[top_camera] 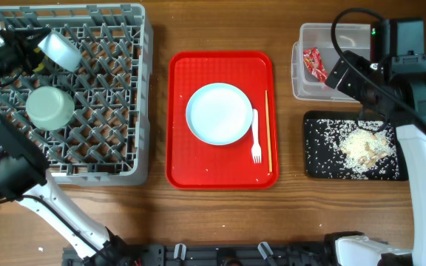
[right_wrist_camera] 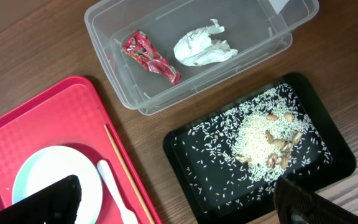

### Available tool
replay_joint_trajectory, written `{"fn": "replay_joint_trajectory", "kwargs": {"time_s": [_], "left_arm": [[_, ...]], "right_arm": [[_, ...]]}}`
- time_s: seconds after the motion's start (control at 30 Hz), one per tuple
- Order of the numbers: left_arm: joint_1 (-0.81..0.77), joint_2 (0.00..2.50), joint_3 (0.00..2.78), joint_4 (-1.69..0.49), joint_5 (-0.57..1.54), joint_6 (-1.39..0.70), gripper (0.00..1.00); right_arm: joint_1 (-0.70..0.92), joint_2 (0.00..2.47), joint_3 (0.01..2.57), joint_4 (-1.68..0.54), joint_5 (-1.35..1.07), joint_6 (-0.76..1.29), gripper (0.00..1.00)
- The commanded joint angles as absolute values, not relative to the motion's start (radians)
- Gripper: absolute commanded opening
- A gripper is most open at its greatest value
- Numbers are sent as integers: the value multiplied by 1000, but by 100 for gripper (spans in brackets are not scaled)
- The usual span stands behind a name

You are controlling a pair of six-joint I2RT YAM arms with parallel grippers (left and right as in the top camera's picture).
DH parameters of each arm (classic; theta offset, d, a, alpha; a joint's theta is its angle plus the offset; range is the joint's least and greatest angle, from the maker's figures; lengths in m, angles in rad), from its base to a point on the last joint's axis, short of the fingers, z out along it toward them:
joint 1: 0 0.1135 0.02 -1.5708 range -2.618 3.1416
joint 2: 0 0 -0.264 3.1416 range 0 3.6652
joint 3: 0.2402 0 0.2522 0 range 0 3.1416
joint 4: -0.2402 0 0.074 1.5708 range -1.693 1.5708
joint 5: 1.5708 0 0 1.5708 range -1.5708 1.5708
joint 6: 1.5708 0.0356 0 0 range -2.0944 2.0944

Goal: Sort waste into correct bins and load items into the dishwasher rack
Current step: 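Carry the light-blue bowl to the rack and place it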

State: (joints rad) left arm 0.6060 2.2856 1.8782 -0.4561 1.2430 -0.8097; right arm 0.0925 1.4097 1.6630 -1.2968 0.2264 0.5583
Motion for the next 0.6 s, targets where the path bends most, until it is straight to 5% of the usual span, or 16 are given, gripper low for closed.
{"fn": "replay_joint_trajectory", "kwargs": {"time_s": [0.0, 0.1, 0.17, 0.23, 0.33, 0.4, 0.5, 0.57], "left_arm": [[629, 2275, 1877, -497, 1297, -732, 26], [631, 2225, 1877, -536, 1262, -683, 39], [631, 2154, 1877, -625, 1099, -630, 64], [631, 2098, 1877, -699, 948, -585, 79], [631, 1999, 1877, -800, 732, -524, 80], [631, 1953, 1877, -828, 661, -523, 74], [607, 1876, 1877, -826, 635, -498, 27], [568, 1865, 1877, -802, 580, -495, 5]], "right_arm": [[90, 1417, 1669, -1295, 246, 550, 100], [90, 1417, 1669, -1295, 247, 550, 100], [90, 1417, 1669, -1295, 246, 550, 100], [90, 1417, 1669, -1295, 247, 550, 100], [90, 1417, 1669, -1295, 246, 550, 100], [90, 1417, 1669, -1295, 247, 550, 100], [90, 1417, 1669, -1295, 246, 550, 100], [90, 1417, 1669, -1295, 246, 550, 99]]}}
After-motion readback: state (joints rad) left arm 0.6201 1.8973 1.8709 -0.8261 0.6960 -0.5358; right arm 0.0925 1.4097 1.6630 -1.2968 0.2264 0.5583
